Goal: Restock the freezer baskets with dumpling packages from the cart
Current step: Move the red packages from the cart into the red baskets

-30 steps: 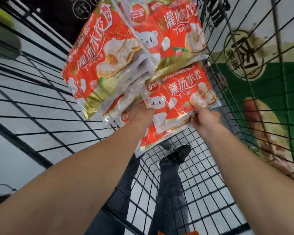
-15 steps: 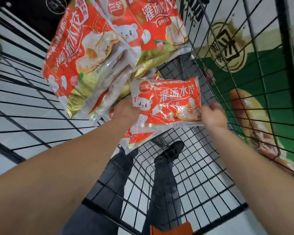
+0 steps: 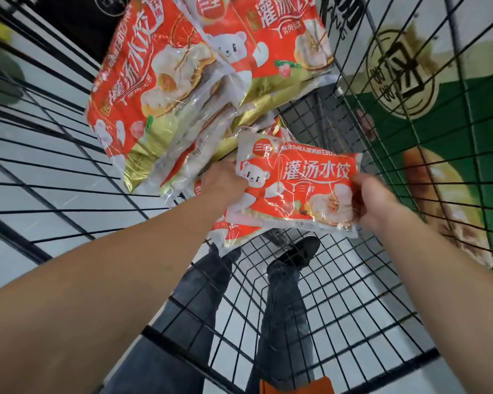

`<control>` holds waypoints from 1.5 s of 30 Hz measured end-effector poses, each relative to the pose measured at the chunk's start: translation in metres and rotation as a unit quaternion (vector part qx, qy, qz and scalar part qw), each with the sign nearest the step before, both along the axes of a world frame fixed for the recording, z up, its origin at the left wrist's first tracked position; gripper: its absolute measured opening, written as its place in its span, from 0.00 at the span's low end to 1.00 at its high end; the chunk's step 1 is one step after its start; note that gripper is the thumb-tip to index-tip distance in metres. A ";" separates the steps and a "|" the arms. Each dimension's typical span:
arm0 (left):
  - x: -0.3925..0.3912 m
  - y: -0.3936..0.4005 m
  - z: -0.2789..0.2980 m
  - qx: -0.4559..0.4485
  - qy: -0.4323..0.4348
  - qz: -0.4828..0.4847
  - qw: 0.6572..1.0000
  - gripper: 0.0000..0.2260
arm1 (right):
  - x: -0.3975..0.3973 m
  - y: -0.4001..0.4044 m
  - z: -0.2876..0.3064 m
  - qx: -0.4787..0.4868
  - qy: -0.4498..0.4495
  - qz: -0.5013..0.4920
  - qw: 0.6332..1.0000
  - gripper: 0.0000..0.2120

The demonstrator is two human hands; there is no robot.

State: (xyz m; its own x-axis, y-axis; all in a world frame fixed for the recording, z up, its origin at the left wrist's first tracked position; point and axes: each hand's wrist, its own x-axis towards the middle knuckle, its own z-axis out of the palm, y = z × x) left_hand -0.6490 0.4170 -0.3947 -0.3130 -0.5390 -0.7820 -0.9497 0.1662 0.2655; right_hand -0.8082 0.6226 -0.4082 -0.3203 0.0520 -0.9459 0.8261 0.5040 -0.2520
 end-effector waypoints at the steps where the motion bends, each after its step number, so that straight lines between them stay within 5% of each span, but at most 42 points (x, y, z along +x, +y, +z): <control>1: 0.000 0.000 0.000 0.003 0.004 -0.006 1.000 0.08 | 0.004 0.008 -0.001 0.005 0.001 -0.025 1.000 0.12; 5: -0.001 0.007 -0.001 -0.008 0.063 0.019 0.998 0.11 | 0.022 0.033 -0.004 -0.006 -0.021 -0.080 0.997 0.09; 9: -0.009 0.011 -0.003 0.040 0.091 0.158 0.982 0.08 | 0.034 0.038 0.004 -0.041 -0.034 -0.059 0.997 0.08; 16: -0.008 0.003 0.024 0.066 0.109 0.221 0.967 0.05 | 0.040 0.032 0.044 0.016 0.150 -0.151 0.977 0.05; 21: -0.003 -0.011 0.066 0.121 0.148 0.205 0.960 0.24 | 0.050 0.044 0.108 0.029 0.203 -0.174 0.963 0.07; 26: -0.010 -0.002 0.144 0.170 0.191 0.163 0.953 0.10 | 0.060 0.061 0.175 0.038 0.272 -0.187 0.943 0.10; 31: 0.001 0.027 0.186 0.193 0.247 0.138 0.940 0.35 | 0.089 0.107 0.231 0.018 0.307 -0.222 0.925 0.12; 39: 0.038 0.163 0.305 0.179 0.341 0.065 0.921 0.06 | 0.166 0.239 0.323 -0.035 0.366 -0.304 0.879 0.10; 45: 0.057 0.268 0.367 0.185 0.400 0.037 0.897 0.04 | 0.220 0.339 0.399 -0.070 0.391 -0.383 0.834 0.09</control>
